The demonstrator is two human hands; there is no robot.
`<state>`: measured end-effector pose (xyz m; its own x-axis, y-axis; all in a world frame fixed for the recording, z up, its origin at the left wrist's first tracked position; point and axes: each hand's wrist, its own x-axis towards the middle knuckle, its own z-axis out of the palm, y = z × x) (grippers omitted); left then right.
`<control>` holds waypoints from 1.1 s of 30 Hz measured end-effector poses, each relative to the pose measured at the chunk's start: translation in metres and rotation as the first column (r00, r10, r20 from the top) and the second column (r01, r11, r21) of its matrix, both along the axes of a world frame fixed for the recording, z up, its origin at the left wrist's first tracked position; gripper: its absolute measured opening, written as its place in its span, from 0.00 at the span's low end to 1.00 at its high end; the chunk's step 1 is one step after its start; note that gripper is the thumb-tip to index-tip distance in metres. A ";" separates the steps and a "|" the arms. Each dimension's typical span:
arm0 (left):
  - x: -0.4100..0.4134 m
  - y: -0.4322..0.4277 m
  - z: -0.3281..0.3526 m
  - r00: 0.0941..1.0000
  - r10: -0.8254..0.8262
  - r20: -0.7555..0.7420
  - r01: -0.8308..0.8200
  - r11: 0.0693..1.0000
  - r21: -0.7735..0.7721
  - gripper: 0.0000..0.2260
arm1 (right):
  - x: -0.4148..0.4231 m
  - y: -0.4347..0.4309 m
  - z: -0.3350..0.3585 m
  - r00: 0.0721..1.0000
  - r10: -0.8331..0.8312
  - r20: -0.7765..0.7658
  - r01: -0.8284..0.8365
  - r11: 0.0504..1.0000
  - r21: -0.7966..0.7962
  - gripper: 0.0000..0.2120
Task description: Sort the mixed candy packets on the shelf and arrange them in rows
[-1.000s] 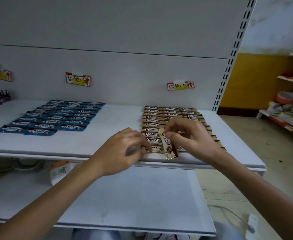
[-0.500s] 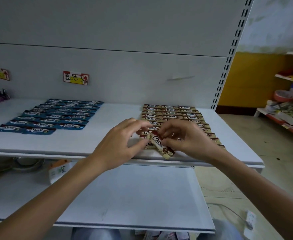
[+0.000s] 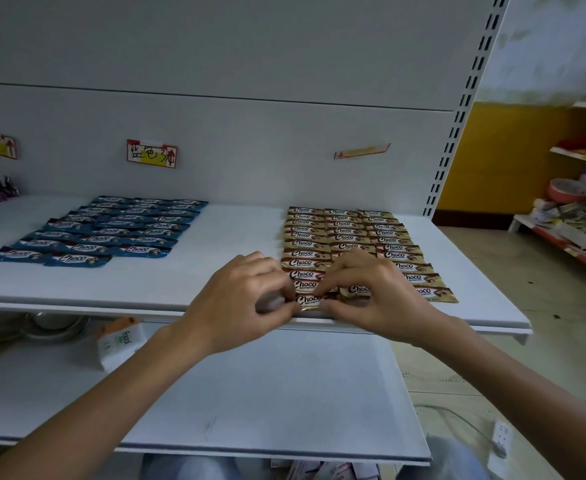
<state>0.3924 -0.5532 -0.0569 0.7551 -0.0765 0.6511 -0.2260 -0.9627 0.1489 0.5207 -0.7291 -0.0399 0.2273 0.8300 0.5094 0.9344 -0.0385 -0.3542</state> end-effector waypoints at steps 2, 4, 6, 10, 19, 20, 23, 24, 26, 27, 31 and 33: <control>0.000 0.001 0.000 1.000 -0.001 0.005 0.001 1.000 -0.001 0.11 | 0.000 -0.001 0.001 1.000 0.006 0.006 -0.006 1.000 -0.011 0.13; 0.000 0.001 -0.001 1.000 0.002 0.008 -0.002 1.000 -0.016 0.11 | 0.000 -0.001 0.001 1.000 0.007 0.002 -0.007 1.000 -0.005 0.13; 0.000 0.002 -0.001 1.000 0.019 0.013 -0.019 0.999 -0.038 0.11 | 0.000 -0.001 0.000 1.000 0.009 0.002 -0.009 1.000 0.011 0.12; 0.001 0.002 -0.001 0.998 0.068 0.015 -0.067 0.996 -0.058 0.10 | 0.000 -0.003 -0.001 0.999 0.030 0.016 -0.030 0.999 0.036 0.10; -0.001 0.001 -0.001 0.998 0.065 0.013 -0.064 0.992 -0.107 0.13 | 0.001 -0.002 -0.002 0.999 -0.008 0.040 0.007 0.999 0.044 0.09; -0.001 0.002 -0.001 0.999 0.049 0.000 -0.049 0.994 -0.097 0.13 | 0.001 -0.002 -0.002 0.999 -0.014 0.039 0.012 0.999 0.038 0.09; 0.000 0.003 -0.002 0.999 0.023 -0.023 -0.025 0.997 -0.067 0.13 | 0.000 -0.002 -0.002 0.999 -0.029 0.023 0.028 0.999 0.027 0.11; 0.000 0.003 -0.002 0.999 0.025 -0.022 -0.027 0.998 -0.063 0.13 | -0.001 -0.002 -0.003 0.999 -0.032 0.019 0.032 0.999 0.030 0.11; 0.000 0.003 -0.003 0.999 0.030 -0.019 -0.031 0.998 -0.061 0.14 | -0.001 -0.002 -0.002 0.999 -0.036 0.018 0.036 0.999 0.034 0.11; 0.000 0.003 -0.004 0.999 0.031 -0.021 -0.032 0.998 -0.059 0.14 | -0.001 -0.002 -0.002 0.999 -0.035 0.018 0.034 0.999 0.036 0.11; 0.000 0.002 -0.003 0.999 0.016 -0.037 -0.019 0.998 -0.067 0.15 | -0.001 -0.001 -0.003 1.000 -0.024 0.004 0.024 0.999 0.035 0.10; -0.001 0.002 -0.004 0.999 0.006 -0.044 -0.009 0.997 -0.081 0.14 | 0.000 -0.001 -0.005 1.000 -0.027 0.012 0.026 0.999 0.034 0.10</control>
